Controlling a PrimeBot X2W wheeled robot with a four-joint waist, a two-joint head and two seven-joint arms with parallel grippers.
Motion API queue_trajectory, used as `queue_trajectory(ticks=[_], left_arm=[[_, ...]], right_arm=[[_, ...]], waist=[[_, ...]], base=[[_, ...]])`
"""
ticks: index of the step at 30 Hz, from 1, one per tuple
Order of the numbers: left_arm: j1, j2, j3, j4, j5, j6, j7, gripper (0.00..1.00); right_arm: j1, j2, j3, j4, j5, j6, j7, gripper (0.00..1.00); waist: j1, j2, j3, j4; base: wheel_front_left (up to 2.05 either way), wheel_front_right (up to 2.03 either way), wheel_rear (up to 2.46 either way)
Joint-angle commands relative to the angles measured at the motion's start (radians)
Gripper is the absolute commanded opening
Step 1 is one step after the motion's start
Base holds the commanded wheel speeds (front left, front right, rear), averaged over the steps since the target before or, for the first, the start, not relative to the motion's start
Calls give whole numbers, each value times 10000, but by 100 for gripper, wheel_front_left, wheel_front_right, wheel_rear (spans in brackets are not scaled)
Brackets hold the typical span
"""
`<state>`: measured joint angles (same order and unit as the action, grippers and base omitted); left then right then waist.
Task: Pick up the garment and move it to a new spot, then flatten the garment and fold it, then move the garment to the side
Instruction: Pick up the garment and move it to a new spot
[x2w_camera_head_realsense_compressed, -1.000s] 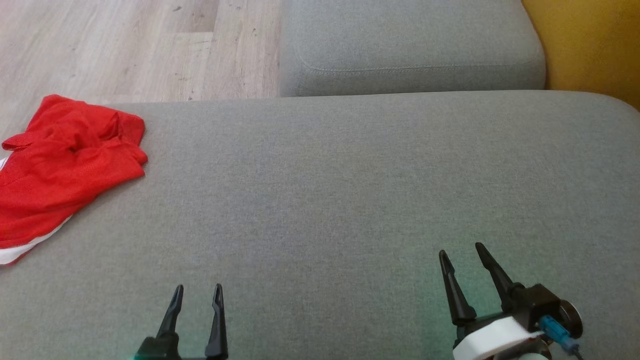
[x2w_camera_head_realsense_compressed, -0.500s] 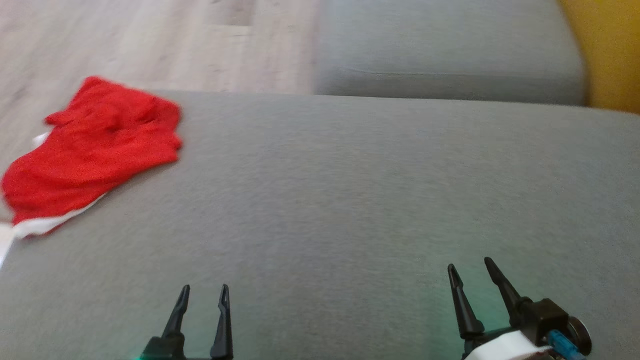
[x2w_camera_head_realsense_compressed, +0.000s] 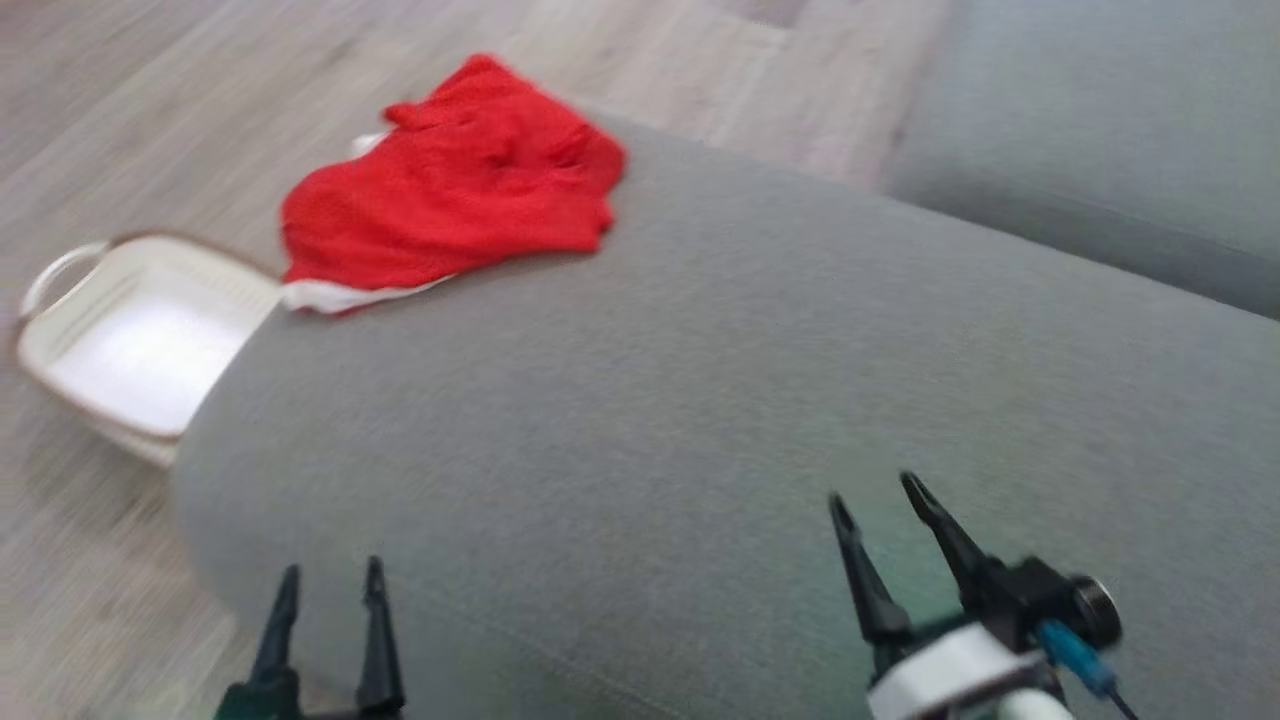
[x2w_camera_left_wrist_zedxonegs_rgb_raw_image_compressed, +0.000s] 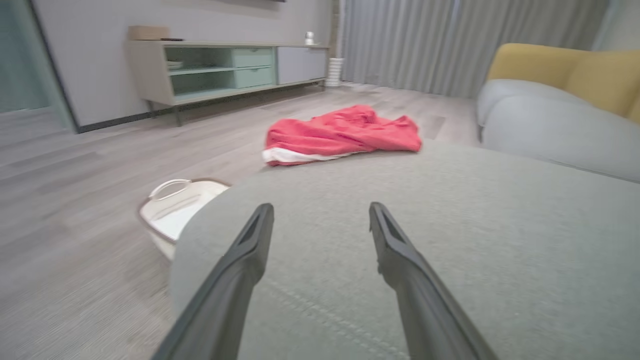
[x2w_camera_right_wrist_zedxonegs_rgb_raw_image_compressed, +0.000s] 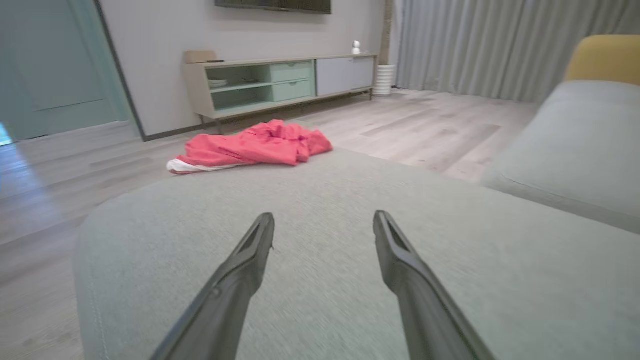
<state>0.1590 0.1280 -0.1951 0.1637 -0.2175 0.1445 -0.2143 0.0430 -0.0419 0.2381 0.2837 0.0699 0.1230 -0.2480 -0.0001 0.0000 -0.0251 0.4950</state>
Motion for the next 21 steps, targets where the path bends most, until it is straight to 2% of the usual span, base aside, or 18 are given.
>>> queue_trajectory(ticks=[1,8,13,17,21], left_arm=[[-230,47,363,-366,-51,86,-153,100],[130,54,751,-658,-277,314,-313,100],[103,329,1310,-881,-517,438,-354,100],[-260,1032,2030,-1386,-742,428,-150,100],[-1511,2209,2607,-2166,-746,226,619,100]], right_arm=[[-570,-83,266,-231,-37,77,-129,100],[-1068,-83,775,128,-4,77,-131,100],[-995,-83,524,8,-42,77,-133,100],[-745,-83,10,-350,-311,77,-120,100],[-560,-83,-447,-903,-696,77,105,100]], waist=[[1,0,261,303],[1,0,379,370],[1,0,369,379],[1,0,519,349],[1,0,839,314]], base=[[0,0,0],[0,0,0],[0,0,0],[0,0,0],[0,0,0]])
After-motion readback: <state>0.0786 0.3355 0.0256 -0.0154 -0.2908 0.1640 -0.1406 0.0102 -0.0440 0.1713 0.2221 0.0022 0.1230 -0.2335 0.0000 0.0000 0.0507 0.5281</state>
